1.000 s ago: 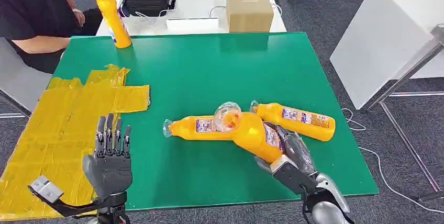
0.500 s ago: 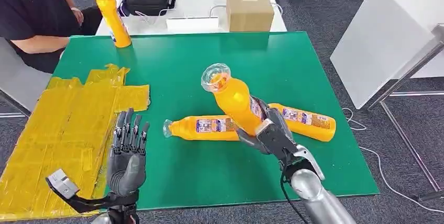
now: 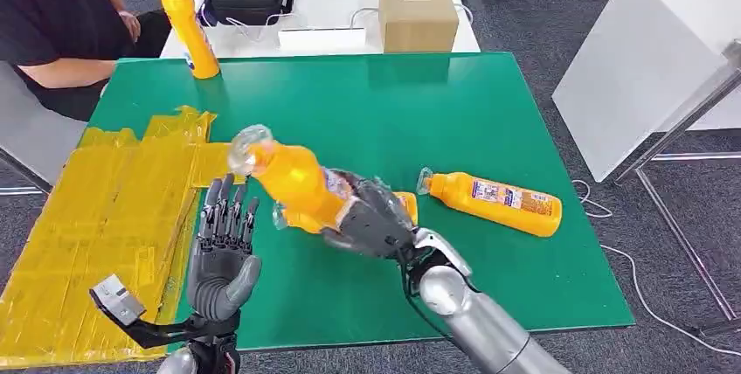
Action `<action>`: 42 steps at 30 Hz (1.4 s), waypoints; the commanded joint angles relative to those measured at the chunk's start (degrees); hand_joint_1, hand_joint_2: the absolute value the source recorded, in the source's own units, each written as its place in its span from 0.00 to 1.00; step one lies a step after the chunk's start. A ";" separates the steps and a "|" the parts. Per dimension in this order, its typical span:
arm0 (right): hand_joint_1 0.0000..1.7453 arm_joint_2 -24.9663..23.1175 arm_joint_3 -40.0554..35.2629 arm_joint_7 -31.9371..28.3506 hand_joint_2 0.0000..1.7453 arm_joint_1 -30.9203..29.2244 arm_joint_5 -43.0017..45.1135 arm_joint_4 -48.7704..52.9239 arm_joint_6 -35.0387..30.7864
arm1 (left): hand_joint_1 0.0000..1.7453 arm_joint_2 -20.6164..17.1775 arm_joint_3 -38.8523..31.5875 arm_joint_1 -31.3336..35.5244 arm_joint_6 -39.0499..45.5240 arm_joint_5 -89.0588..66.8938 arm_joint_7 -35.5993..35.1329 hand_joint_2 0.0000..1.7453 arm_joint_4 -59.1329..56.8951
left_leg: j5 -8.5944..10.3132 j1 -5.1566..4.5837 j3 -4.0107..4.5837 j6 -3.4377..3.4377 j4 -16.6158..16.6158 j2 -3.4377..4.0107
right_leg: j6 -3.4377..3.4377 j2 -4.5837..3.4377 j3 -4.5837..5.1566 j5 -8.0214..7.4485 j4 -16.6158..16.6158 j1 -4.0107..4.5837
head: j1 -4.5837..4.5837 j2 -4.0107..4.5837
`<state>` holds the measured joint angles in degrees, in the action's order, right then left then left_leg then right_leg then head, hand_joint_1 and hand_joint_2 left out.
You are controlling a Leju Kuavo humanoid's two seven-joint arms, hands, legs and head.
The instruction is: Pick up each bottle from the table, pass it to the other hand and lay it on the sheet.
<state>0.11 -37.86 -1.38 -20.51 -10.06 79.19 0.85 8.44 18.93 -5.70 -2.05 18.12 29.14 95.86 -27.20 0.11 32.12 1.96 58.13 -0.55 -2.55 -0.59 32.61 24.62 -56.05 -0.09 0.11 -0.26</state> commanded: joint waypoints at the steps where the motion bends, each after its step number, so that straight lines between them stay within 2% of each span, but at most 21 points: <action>1: 1.00 -1.41 -10.98 0.72 1.00 -3.92 -0.82 -4.78 0.84 | 0.00 -0.84 -2.75 -0.03 -0.26 0.21 0.58 1.00 -2.34 | -0.02 -0.01 -0.15 -0.08 -0.07 0.22 | 0.04 -0.15 -0.07 -0.03 0.04 -0.01 | -0.02 0.00; 8: 1.00 -1.90 -20.81 1.27 1.00 -4.16 -3.17 -3.60 3.76 | 0.00 -0.39 -4.36 -0.52 -0.28 0.23 1.11 1.00 -2.70 | -0.04 0.00 -0.14 -0.08 -0.09 0.22 | 0.04 -0.14 -0.08 0.00 0.04 0.00 | -0.02 0.00; 9: 1.00 -1.99 -20.92 1.27 1.00 -4.09 -3.20 -3.60 3.72 | 0.00 -0.36 -4.34 -0.47 -0.28 0.23 1.11 1.00 -2.68 | -0.08 0.00 -0.35 -0.16 -0.16 0.32 | 0.09 -0.18 -0.24 0.03 0.08 0.01 | 0.00 0.00; 12: 1.00 -1.86 -22.24 1.24 1.00 -4.93 -3.12 -4.59 3.96 | 0.00 -0.53 -4.08 -0.14 -0.26 -0.21 1.13 1.00 -2.87 | 0.02 -0.01 0.03 -0.04 -0.05 0.07 | 0.02 -0.01 0.07 -0.02 0.02 -0.01 | 0.00 0.00; 15: 1.00 -1.36 -23.40 0.78 1.00 -5.33 -2.77 -4.26 4.49 | 0.00 -0.70 -4.06 0.40 0.93 -1.82 0.44 1.00 -3.96 | -0.03 0.01 -0.28 -0.14 -0.14 0.24 | 0.07 -0.09 -0.20 -0.01 0.10 0.01 | 0.00 0.00; 18: 1.00 -1.06 -24.20 0.57 1.00 -5.56 -2.68 -3.43 4.79 | 0.00 -1.19 -4.33 0.81 1.10 -2.34 0.44 1.00 -4.94 | 0.02 0.01 -0.11 -0.10 -0.10 0.04 | 0.06 0.09 -0.10 0.01 0.08 0.01 | -0.02 0.00; 28: 1.00 -1.06 -24.20 0.57 1.00 -5.56 -2.68 -3.43 4.79 | 0.00 -1.19 -4.33 0.81 1.10 -2.34 0.44 1.00 -4.94 | 0.01 -0.01 -0.10 -0.09 -0.11 0.07 | 0.05 0.03 -0.07 0.02 0.07 -0.01 | -0.02 0.00; 29: 1.00 -1.06 -24.20 0.57 1.00 -5.56 -2.68 -3.43 4.79 | 1.00 -1.19 -4.33 0.81 1.10 -2.34 0.44 1.00 -4.94 | 0.01 -0.01 -0.03 -0.06 -0.08 0.08 | 0.04 0.00 0.00 0.00 0.06 -0.01 | -0.02 0.00; 39: 1.00 0.50 -21.95 0.86 1.00 -4.96 -2.34 -3.50 3.99 | 1.00 -0.78 -4.54 1.75 -0.16 -3.41 1.51 1.00 -5.67 | 0.03 -0.01 0.04 -0.05 -0.07 0.00 | 0.03 0.09 0.06 0.00 0.05 0.00 | -0.02 0.00; 42: 1.00 1.02 -19.70 0.25 1.00 -3.26 -4.53 -1.95 0.04 | 1.00 -0.86 -5.27 1.38 0.29 -4.07 2.24 1.00 -4.79 | 0.01 0.01 -0.11 -0.10 -0.11 -0.01 | 0.05 0.14 -0.10 0.04 0.09 0.02 | 0.00 0.00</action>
<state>-0.66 -56.78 0.00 -24.89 -12.26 76.94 4.33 8.15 14.38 -7.30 -2.10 14.82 30.91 94.31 -27.20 0.10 32.24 1.96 58.13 -0.49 -2.54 -0.61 32.78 24.62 -56.06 -0.10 0.11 -0.26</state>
